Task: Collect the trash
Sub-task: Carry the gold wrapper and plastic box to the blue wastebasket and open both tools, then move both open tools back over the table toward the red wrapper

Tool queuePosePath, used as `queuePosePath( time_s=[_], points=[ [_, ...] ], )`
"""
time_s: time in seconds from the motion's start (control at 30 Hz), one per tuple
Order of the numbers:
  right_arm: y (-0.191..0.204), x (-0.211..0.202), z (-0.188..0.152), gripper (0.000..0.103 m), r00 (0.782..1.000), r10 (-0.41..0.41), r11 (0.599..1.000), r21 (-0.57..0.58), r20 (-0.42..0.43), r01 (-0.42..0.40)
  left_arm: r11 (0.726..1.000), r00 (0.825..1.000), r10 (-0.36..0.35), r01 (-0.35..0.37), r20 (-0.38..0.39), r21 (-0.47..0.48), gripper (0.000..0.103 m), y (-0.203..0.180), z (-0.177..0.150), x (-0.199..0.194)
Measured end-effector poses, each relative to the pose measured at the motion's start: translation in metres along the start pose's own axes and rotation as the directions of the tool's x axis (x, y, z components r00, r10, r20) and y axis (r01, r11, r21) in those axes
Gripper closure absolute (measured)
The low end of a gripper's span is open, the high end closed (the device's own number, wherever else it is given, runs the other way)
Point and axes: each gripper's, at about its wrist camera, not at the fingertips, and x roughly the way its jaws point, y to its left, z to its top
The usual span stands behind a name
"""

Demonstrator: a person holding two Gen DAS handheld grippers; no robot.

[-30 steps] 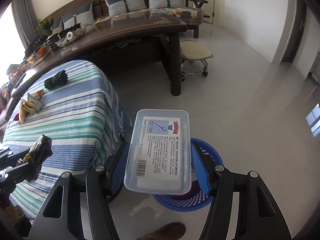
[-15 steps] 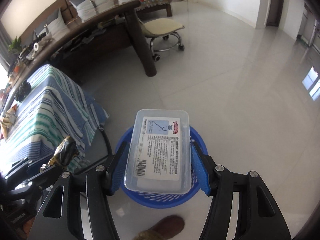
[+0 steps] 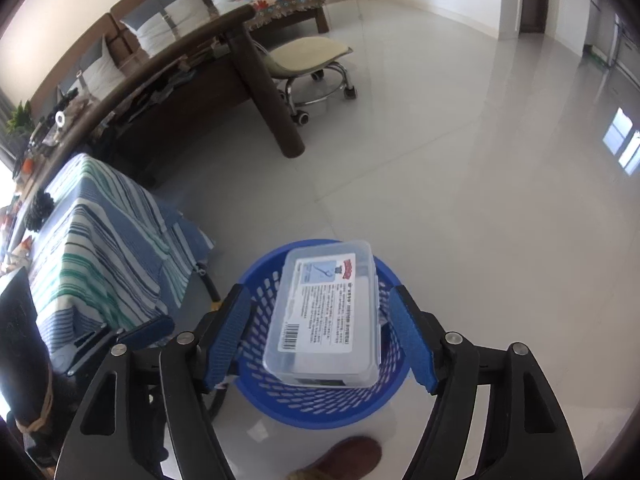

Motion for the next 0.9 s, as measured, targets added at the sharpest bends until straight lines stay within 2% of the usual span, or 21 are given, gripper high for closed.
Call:
queuePosePath(
  time_s=[0.1, 0.23, 0.4, 0.47, 0.57, 0.73, 0.9],
  points=[
    [-0.005, -0.008, 0.002, 0.028, 0.999, -0.011, 1.000, 0.018, 0.030, 0.011, 1.000, 1.000, -0.004, 0.004, 0.013, -0.011, 0.040, -0.001, 0.000, -0.008],
    [-0.001, -0.022, 0.006, 0.023, 0.995, -0.049, 0.999, -0.005, 0.085, 0.050, 1.000, 0.999, 0.021, -0.021, 0.049, -0.001, 0.040, 0.001, 0.000, -0.032],
    [0.020, -0.043, 0.009, 0.016, 0.983, -0.078, 0.995, -0.053, 0.168, 0.088, 0.998, 0.993, 0.059, -0.059, 0.103, -0.008, 0.040, 0.007, -0.016, -0.093],
    [0.036, -0.051, 0.010, 0.016, 0.975, -0.084, 0.991, -0.085, 0.206, 0.103, 0.998, 0.990, 0.059, -0.057, 0.124, -0.023, 0.040, 0.011, -0.027, -0.123],
    [0.063, -0.066, 0.009, 0.013, 0.962, -0.074, 0.984, -0.135, 0.263, 0.113, 0.995, 0.984, 0.096, -0.090, 0.150, -0.044, 0.037, 0.020, -0.049, -0.166],
    [0.130, -0.086, -0.005, 0.008, 0.943, 0.016, 0.972, -0.226, 0.332, 0.064, 0.976, 0.960, 0.208, -0.191, 0.189, -0.104, 0.035, 0.058, -0.089, -0.227],
    [0.220, -0.089, -0.037, 0.006, 0.930, 0.192, 0.934, -0.349, 0.314, -0.075, 0.922, 0.923, 0.354, -0.316, 0.154, -0.224, 0.035, 0.129, -0.130, -0.268]
  ],
)
